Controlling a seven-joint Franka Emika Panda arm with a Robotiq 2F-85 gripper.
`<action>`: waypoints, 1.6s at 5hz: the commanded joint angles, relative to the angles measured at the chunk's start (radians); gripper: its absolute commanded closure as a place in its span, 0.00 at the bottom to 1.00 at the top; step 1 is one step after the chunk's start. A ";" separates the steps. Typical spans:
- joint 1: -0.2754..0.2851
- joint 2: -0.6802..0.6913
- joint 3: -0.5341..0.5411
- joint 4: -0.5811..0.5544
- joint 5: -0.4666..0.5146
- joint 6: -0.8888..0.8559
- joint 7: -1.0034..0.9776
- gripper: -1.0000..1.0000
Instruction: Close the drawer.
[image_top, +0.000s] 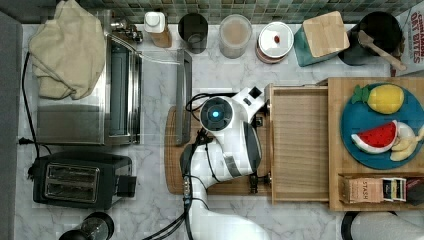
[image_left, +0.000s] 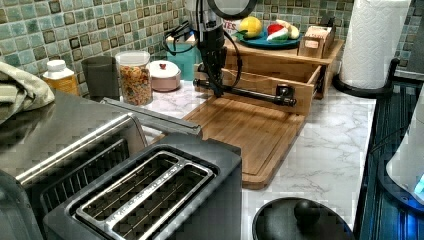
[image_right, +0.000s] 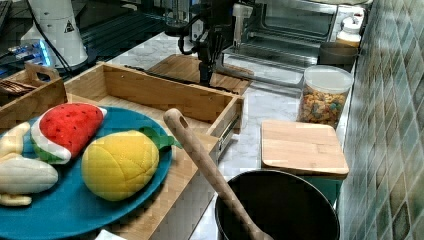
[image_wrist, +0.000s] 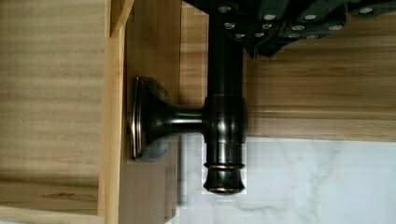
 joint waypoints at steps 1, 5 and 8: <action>-0.277 0.054 -0.225 0.116 -0.058 0.098 -0.412 1.00; -0.359 0.104 -0.278 0.198 0.042 0.052 -0.581 1.00; -0.358 0.104 -0.279 0.198 0.043 0.052 -0.582 1.00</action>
